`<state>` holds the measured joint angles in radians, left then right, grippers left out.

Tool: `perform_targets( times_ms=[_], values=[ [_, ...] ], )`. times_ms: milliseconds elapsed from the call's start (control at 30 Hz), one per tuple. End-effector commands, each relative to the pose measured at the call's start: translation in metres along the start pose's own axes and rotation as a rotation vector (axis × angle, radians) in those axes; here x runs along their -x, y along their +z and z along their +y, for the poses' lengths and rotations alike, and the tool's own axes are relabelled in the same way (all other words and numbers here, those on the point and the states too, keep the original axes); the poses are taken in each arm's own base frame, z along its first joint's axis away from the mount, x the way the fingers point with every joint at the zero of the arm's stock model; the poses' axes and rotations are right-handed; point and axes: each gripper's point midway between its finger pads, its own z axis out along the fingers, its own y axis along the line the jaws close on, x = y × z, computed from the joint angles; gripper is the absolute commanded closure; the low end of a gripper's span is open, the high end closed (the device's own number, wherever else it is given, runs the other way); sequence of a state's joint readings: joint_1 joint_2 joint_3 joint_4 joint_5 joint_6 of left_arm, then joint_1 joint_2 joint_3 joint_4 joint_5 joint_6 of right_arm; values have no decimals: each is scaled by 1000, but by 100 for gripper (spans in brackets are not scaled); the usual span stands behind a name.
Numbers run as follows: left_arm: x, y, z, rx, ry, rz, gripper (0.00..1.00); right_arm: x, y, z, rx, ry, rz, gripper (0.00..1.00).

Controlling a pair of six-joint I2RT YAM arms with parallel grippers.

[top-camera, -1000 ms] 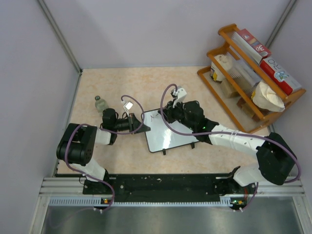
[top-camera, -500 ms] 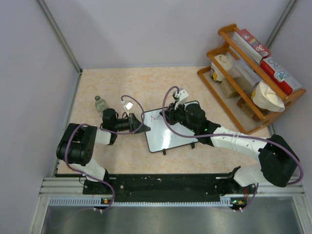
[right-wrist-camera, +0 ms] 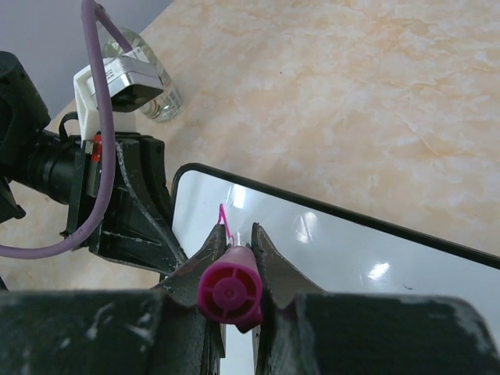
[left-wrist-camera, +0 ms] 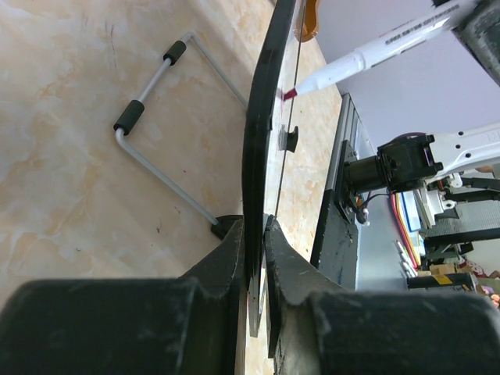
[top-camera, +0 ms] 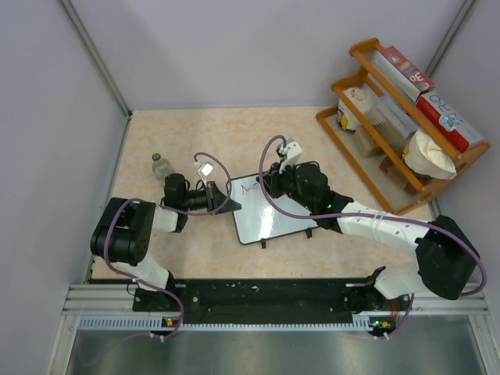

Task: Write a sentence on the whiteboard

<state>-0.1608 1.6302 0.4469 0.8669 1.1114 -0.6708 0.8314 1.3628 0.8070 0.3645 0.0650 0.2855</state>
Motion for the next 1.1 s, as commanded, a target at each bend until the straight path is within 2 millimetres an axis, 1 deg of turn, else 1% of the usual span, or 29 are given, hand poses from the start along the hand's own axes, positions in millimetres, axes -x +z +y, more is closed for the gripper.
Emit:
perform_targets(
  times_ms=[0,267,467,567,633,667,700,733,767,833,967,1067],
  values=[
    [-2,-1,2,2,17,-3,100,11,5,-15,-92,-56,-8,100],
    [-3,0,3,1,15,-2,100,20,9,-13,-91,-67,-20,100],
    [-2,0,3,0,16,-3,100,22,10,-12,-86,-69,-22,100],
    [-2,0,3,1,16,-2,100,24,6,-10,-74,-64,-25,100],
    [-2,0,3,0,16,-3,100,31,-1,-5,-52,-52,-48,100],
    [-2,0,3,1,14,-2,100,27,-4,-7,-49,-46,-44,100],
    [-2,0,3,1,16,-2,100,37,-10,-3,-29,-25,-78,100],
    [-3,0,3,0,15,-1,100,38,-12,-4,-27,-16,-88,100],
    [-2,0,3,0,16,-3,100,34,-16,-5,-23,-7,-85,100],
    [-3,0,3,0,14,-1,100,40,-22,-5,-19,9,-108,100],
    [-2,0,3,1,16,-2,100,33,-23,-8,-24,15,-93,100],
    [-3,0,3,1,14,-2,100,30,-21,-6,-10,23,-87,100]
  ],
)
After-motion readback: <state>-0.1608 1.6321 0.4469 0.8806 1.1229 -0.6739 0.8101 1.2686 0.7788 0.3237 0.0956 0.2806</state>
